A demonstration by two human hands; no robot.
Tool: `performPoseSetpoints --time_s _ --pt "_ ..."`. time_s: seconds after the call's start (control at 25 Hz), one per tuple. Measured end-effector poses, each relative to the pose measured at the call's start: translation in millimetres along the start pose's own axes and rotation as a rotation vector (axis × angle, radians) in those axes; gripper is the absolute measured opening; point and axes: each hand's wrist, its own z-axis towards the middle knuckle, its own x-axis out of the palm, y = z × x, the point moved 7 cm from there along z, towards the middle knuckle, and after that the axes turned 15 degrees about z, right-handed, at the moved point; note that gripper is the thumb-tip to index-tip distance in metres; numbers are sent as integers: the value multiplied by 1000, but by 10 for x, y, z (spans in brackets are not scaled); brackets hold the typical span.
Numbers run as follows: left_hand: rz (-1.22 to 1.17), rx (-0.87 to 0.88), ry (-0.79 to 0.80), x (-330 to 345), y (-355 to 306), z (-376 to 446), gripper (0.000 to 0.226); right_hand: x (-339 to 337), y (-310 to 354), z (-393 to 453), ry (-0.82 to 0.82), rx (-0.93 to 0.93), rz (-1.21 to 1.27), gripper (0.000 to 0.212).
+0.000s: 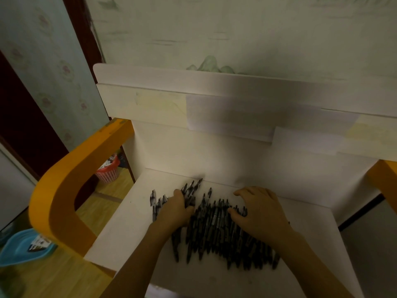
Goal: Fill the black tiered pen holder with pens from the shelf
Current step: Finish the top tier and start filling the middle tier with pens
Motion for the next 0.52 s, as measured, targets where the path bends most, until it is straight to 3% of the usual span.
performPoseSetpoints --time_s 0.28,0.52 --pt "-157 88 -109 -216 -18 -22 30 -36 104 8 -12 5 -28 56" --pt "-235 141 -113 -289 -41 -82 20 -87 192 -29 -39 30 -43 56"
